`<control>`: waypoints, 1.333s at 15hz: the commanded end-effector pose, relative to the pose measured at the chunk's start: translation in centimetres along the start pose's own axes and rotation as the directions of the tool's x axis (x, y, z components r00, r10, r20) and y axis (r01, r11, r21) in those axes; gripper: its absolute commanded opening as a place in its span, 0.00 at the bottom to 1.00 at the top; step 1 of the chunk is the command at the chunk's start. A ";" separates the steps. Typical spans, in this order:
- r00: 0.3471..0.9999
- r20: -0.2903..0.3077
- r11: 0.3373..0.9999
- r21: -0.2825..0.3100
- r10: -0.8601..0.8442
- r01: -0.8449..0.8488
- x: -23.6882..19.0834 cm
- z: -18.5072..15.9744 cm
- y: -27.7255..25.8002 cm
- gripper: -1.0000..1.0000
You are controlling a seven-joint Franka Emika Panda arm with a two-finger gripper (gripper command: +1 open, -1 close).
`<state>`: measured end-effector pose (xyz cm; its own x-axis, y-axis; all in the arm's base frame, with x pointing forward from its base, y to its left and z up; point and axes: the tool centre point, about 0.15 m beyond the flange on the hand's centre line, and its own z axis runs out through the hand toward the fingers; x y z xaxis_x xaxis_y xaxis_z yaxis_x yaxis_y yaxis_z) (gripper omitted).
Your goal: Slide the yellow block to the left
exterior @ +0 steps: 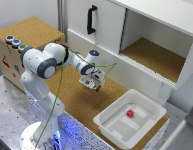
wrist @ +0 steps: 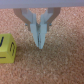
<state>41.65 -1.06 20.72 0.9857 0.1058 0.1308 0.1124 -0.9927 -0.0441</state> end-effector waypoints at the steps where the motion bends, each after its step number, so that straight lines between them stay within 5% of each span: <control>1: 0.996 0.084 1.000 0.006 0.026 -0.027 2.5 0.6 -1.5 0.00; 11: 0.983 0.173 0.998 -0.038 0.063 -0.057 2.2 0.7 -7.9 0.00; 20: 0.973 0.134 0.978 -0.122 0.188 -0.172 2.0 -1.7 -8.8 0.00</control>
<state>41.77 8.15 22.09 0.9995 0.0007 0.0310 0.0022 -0.9989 -0.0470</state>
